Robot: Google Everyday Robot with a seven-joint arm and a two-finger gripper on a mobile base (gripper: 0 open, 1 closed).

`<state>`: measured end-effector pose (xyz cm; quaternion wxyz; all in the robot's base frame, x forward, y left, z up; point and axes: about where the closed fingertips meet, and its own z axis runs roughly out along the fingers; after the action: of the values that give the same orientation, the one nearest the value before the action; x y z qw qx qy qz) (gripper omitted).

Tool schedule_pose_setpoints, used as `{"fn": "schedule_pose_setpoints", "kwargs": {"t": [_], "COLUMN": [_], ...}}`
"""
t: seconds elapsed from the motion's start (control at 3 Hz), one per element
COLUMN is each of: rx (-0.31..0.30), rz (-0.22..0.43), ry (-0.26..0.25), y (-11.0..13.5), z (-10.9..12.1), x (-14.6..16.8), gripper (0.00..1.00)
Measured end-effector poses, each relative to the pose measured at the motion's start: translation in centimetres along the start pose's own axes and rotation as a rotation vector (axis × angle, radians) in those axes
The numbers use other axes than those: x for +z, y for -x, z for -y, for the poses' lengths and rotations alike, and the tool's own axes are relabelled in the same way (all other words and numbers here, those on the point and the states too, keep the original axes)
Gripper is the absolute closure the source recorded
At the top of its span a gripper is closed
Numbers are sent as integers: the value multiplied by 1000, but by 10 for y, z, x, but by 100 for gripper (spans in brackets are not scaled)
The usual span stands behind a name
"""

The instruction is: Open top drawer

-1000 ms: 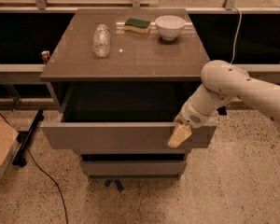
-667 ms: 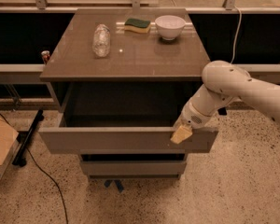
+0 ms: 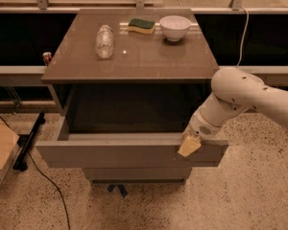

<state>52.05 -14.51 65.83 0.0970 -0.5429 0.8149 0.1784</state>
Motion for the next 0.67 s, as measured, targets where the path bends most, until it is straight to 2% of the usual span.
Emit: {"fn": "schedule_pose_setpoints", "kwargs": {"t": [0.33,0.67], "rx": [61,61], "rz": [-1,-1], "ry": [6,6], "y": [-17,-17], "z": [-22,-22], "x": [3,3], "gripper": [59,36]}}
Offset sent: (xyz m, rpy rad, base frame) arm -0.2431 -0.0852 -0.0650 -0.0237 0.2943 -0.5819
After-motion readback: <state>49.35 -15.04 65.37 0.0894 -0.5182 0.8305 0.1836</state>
